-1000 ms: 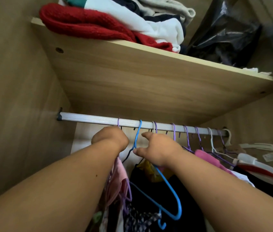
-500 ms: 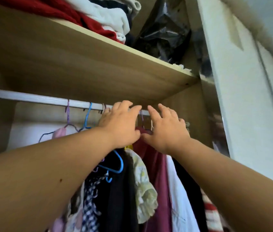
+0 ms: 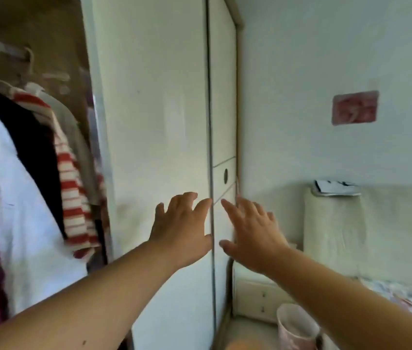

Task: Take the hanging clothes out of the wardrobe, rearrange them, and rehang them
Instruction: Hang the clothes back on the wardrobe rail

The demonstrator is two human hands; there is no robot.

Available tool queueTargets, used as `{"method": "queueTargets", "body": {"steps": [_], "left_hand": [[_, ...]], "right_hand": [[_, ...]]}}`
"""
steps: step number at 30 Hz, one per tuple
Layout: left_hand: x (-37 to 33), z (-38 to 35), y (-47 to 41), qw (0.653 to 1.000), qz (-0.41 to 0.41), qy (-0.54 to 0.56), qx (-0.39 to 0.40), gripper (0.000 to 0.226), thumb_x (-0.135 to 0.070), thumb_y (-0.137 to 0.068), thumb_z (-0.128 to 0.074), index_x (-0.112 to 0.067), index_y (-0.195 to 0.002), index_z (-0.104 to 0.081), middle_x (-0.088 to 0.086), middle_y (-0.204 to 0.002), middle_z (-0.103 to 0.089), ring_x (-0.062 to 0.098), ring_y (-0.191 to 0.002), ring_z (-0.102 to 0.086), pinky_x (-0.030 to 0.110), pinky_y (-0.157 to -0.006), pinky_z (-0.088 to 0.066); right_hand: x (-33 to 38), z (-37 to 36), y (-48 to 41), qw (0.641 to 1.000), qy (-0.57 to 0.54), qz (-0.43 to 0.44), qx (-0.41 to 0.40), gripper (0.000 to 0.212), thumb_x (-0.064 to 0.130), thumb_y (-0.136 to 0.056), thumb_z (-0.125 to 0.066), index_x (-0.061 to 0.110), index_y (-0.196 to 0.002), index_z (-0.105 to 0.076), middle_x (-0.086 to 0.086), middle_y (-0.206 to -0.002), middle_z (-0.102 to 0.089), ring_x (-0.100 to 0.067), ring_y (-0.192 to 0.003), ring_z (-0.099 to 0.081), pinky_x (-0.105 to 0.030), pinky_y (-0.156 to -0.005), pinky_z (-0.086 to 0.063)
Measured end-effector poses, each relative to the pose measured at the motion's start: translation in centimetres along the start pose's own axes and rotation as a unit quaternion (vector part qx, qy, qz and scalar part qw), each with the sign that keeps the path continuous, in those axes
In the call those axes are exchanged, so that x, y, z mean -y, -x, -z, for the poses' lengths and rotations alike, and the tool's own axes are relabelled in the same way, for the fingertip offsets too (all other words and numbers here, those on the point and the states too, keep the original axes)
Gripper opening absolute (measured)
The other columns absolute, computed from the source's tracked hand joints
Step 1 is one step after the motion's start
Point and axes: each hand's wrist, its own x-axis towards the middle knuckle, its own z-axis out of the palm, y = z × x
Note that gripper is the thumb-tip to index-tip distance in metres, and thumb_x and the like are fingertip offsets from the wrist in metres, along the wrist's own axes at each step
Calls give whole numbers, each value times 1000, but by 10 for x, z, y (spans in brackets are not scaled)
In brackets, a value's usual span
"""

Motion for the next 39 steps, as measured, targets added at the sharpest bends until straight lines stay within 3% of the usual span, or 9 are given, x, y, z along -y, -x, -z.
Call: {"method": "queueTargets", "body": {"steps": [3, 9, 16, 25, 31, 39], "left_hand": [[-68, -58, 7, 995, -66, 32, 67, 73, -48, -82, -51, -34, -145, -17, -1, -152, -15, 23, -139, -16, 48, -109, -19], [-201, -127, 18, 962, -198, 113, 146, 73, -53, -81, -48, -33, -145, -21, 1, -151, -17, 25, -137, -19, 47, -107, -24], [-309, -183, 10, 922, -284, 165, 204, 73, -56, -78, -46, -34, -144, -24, 1, -149, -21, 26, -135, -25, 46, -104, -28], [-366, -275, -63, 878, -379, 172, 236, 70, -56, -79, -46, -37, -143, -24, 0, -149, -19, 27, -137, -20, 51, -106, -24], [-377, -338, -139, 853, -420, 159, 267, 66, -51, -80, -48, -37, -142, -29, 0, -150, -22, 26, -137, -23, 48, -108, -27], [-442, -419, -191, 819, -444, 158, 328, 64, -50, -81, -46, -37, -142, -29, -3, -146, -27, 24, -135, -26, 47, -105, -31]], "right_hand": [[-77, -12, 67, 993, 27, -93, 62, 81, 54, -83, -54, 34, -147, -7, -2, -155, -12, -27, -141, -17, -51, -112, -22], [-203, -12, 201, 944, 77, -289, 139, 72, 50, -84, -52, 35, -146, -16, 0, -154, -15, -25, -139, -23, -49, -112, -21], [-262, -21, 281, 891, 99, -388, 215, 73, 51, -84, -53, 34, -146, -19, -2, -155, -15, -26, -139, -25, -48, -110, -26], [-321, -72, 271, 845, 101, -473, 228, 74, 52, -83, -56, 36, -146, -21, -4, -156, -17, -27, -140, -26, -48, -108, -28], [-372, -130, 244, 796, 65, -564, 209, 68, 51, -84, -57, 36, -144, -29, -3, -152, -26, -26, -137, -31, -48, -105, -31], [-438, -182, 252, 740, 44, -635, 218, 68, 48, -85, -57, 37, -145, -26, -1, -151, -29, -23, -135, -34, -49, -107, -34]]}}
